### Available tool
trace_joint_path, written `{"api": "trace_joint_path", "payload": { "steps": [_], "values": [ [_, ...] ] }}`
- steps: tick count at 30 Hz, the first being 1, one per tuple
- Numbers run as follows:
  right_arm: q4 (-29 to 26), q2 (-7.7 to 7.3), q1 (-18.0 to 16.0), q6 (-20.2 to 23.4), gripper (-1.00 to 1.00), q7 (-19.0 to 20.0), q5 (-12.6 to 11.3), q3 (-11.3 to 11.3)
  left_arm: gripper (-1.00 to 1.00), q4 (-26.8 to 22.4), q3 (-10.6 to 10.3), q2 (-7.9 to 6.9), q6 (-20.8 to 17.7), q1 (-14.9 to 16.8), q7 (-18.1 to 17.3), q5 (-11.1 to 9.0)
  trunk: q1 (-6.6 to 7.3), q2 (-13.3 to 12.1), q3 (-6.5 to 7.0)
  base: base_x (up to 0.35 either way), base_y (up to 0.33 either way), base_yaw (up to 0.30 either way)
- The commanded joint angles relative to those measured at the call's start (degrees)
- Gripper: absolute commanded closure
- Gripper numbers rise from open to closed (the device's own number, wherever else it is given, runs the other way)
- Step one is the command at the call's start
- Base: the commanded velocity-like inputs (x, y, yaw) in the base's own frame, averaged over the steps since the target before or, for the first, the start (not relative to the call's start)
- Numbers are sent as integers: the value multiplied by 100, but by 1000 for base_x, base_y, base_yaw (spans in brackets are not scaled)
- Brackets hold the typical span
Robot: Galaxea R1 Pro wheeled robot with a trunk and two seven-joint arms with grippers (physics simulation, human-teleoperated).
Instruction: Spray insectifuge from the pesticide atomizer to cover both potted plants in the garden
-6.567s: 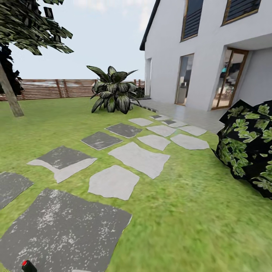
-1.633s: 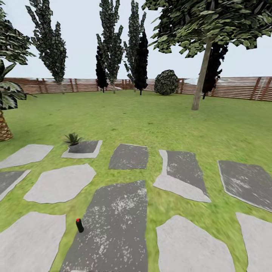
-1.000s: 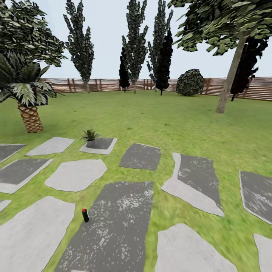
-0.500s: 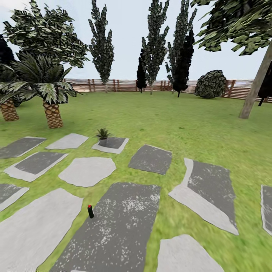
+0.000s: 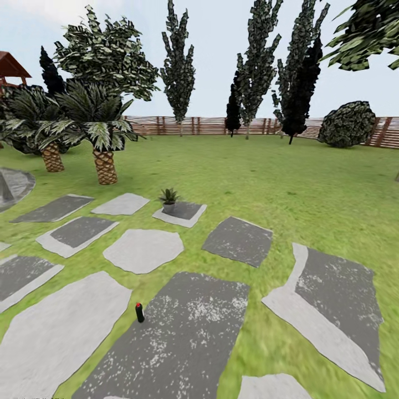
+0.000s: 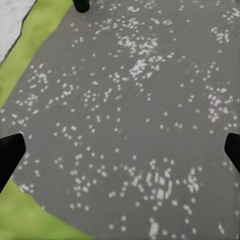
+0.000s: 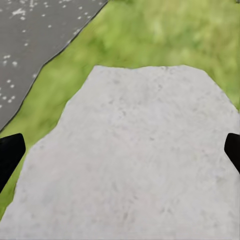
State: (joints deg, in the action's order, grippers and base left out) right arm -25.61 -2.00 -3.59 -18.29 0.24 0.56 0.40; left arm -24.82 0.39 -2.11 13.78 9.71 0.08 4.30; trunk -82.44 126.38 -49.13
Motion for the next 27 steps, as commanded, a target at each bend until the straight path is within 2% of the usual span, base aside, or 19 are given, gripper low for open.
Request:
{"api": "trace_joint_path", "payload": {
  "steps": [1, 18, 27],
  "values": [
    [2, -2, -2, -17, -100, 2, 4, 4, -100, 4, 5, 0, 19, 1, 1, 45, -1, 2, -5, 204, -210, 253],
    [-32, -2, -2, -35, -100, 11, -1, 0, -100, 3, 5, -8, 19, 4, 1, 36, -1, 2, -5, 204, -209, 25],
    [-6, -2, -4, -35, -100, 3, 5, 4, -100, 4, 5, -9, 19, 4, 9, 36, -1, 2, -5, 204, -209, 273]
  ]
}}
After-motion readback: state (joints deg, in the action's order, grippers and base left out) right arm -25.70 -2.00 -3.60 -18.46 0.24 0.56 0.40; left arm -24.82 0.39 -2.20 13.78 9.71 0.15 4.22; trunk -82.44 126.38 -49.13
